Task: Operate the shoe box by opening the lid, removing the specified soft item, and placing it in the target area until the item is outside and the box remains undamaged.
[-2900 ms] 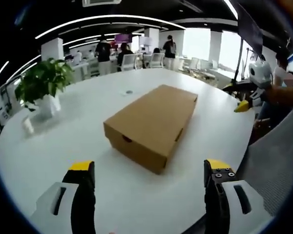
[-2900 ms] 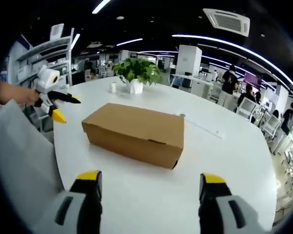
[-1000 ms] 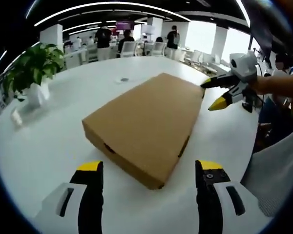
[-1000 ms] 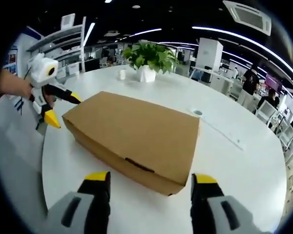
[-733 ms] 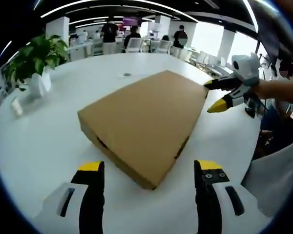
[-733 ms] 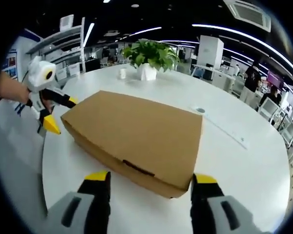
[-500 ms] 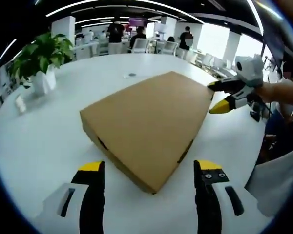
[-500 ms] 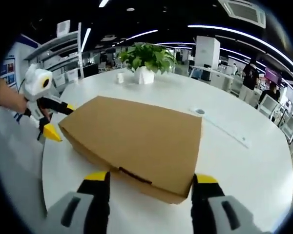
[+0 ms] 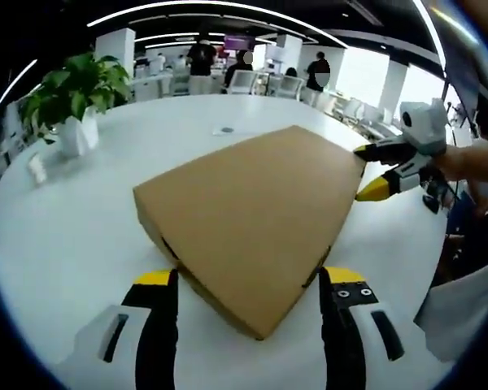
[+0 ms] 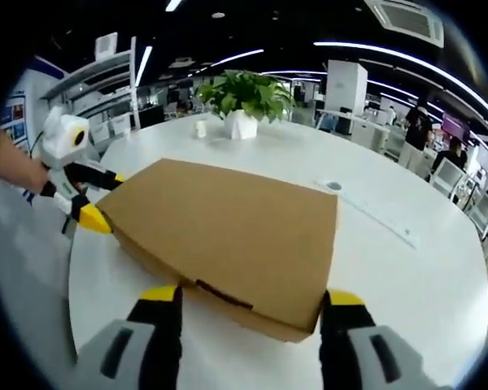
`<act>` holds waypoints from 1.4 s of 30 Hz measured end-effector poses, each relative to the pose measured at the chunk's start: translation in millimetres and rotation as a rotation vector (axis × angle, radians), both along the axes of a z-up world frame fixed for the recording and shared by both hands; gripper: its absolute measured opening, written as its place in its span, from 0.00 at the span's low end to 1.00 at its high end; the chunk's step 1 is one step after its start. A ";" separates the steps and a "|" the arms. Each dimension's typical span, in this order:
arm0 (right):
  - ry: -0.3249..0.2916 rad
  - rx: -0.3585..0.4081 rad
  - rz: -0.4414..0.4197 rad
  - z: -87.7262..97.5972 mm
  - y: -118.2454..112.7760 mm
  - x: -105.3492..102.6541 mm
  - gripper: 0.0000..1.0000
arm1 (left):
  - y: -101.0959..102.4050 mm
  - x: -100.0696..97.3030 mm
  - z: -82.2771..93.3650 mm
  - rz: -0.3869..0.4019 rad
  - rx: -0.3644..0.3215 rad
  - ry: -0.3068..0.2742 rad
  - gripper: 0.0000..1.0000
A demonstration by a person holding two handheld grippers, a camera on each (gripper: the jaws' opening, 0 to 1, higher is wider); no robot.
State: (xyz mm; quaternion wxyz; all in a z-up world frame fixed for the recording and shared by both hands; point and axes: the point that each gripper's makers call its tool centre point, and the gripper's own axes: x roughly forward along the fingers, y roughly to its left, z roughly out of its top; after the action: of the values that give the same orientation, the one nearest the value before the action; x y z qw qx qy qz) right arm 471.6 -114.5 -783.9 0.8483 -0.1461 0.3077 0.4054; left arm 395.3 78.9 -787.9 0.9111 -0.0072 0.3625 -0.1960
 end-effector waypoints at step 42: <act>-0.010 0.008 -0.087 1.3 22.7 -18.3 0.67 | 23.7 3.6 -1.0 -0.065 -0.002 -0.004 0.75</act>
State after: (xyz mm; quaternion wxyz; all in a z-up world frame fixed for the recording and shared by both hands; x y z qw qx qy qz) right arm 453.3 -91.8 -782.6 0.8672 -0.1314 0.3080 0.3686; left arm 398.8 102.6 -788.9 0.9050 0.0043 0.3606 -0.2258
